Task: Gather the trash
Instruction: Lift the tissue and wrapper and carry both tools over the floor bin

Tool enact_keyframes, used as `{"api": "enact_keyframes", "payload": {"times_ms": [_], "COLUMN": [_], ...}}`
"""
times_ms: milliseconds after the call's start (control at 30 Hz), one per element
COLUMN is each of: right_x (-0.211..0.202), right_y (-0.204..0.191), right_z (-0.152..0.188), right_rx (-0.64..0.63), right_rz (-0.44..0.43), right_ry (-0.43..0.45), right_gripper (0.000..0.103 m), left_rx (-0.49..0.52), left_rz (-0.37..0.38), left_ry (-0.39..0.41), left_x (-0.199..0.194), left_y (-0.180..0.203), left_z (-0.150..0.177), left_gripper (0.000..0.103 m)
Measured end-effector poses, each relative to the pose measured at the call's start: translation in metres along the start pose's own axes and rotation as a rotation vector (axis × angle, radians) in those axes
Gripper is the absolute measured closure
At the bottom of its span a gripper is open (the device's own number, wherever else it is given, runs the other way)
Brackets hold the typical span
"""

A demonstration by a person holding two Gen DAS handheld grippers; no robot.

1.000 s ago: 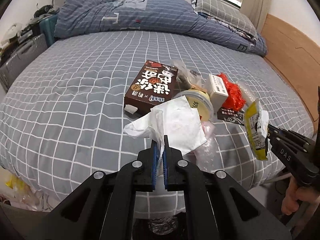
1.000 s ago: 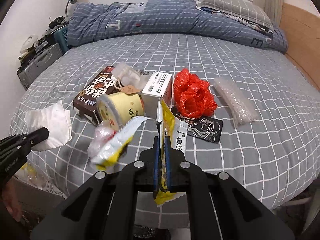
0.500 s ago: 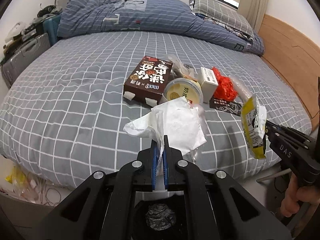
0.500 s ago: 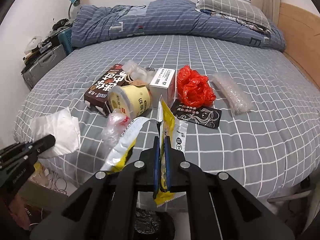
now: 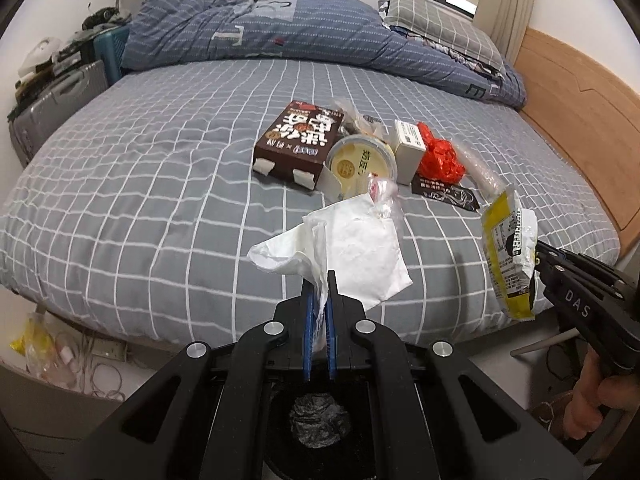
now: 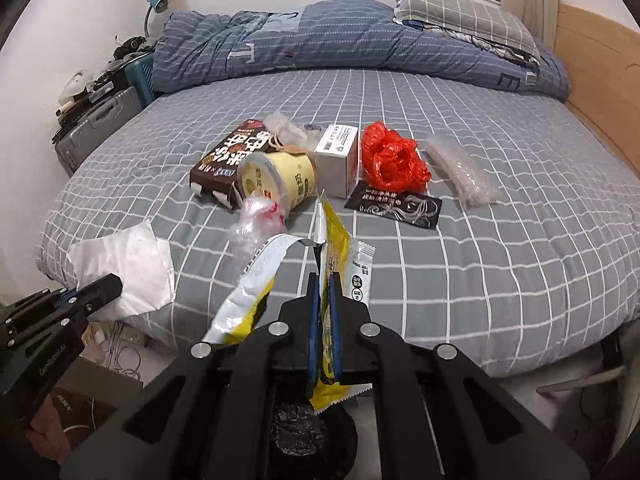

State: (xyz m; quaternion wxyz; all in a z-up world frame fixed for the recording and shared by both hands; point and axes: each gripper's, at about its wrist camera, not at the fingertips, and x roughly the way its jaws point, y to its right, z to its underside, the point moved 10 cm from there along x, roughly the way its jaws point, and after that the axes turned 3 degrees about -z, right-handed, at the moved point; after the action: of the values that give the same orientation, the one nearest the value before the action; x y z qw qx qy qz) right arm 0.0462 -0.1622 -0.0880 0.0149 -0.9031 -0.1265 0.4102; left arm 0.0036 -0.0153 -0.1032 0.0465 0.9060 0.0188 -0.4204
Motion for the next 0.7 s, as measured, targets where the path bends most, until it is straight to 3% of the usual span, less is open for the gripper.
{"api": "enact_keyframes", "payload": {"times_ms": [333,700], "right_x": [-0.019,-0.038], "right_y": [-0.016,-0.021], "right_z": [0.038,0.077], "right_rx": [-0.013,0.008], "right_rz": [-0.011,-0.017], "right_ry": [-0.021,-0.054], "right_gripper": [0.098,0.098], "left_rx": [-0.019,-0.029], "left_rz": [0.032,0.012], "left_ry": [-0.033,-0.092], "left_x": [-0.014,-0.022], "left_y": [0.004,0.005], "left_z": [0.036,0.083], "left_gripper": [0.098,0.098]}}
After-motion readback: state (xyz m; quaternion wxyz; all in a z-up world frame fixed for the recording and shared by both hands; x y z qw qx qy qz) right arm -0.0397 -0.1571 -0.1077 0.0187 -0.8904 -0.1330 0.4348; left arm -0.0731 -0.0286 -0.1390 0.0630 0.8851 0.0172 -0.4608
